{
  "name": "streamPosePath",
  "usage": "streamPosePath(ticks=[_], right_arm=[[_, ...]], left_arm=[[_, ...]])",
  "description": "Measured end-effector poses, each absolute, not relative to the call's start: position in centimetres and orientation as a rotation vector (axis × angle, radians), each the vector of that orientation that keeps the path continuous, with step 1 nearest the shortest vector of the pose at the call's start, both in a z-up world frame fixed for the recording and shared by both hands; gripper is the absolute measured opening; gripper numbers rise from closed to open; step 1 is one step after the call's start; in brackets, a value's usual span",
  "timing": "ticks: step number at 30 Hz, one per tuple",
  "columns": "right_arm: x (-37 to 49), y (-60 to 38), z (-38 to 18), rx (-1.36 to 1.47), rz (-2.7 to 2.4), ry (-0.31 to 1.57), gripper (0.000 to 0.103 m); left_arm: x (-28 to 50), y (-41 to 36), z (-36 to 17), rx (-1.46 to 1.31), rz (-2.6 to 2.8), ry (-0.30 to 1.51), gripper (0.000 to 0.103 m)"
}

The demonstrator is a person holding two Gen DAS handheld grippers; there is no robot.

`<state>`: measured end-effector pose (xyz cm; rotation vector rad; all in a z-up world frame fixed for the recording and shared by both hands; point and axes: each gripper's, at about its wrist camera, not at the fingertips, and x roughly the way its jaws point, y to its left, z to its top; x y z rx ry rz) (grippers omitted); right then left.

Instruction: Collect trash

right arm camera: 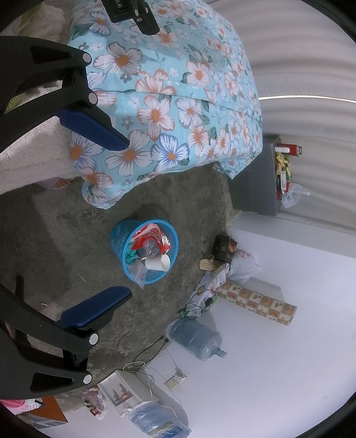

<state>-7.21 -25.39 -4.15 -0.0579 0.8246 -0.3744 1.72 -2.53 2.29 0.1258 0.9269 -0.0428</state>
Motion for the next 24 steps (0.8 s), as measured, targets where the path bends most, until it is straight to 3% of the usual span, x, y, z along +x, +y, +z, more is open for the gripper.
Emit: streamPosePath(ticks=[24], right_arm=[[-7.24,-25.3,-4.18,-0.056,-0.375,0.824,0.096]], left_arm=[[1.75,-2.4,2.28,0.121,-0.044,0.932,0.093]])
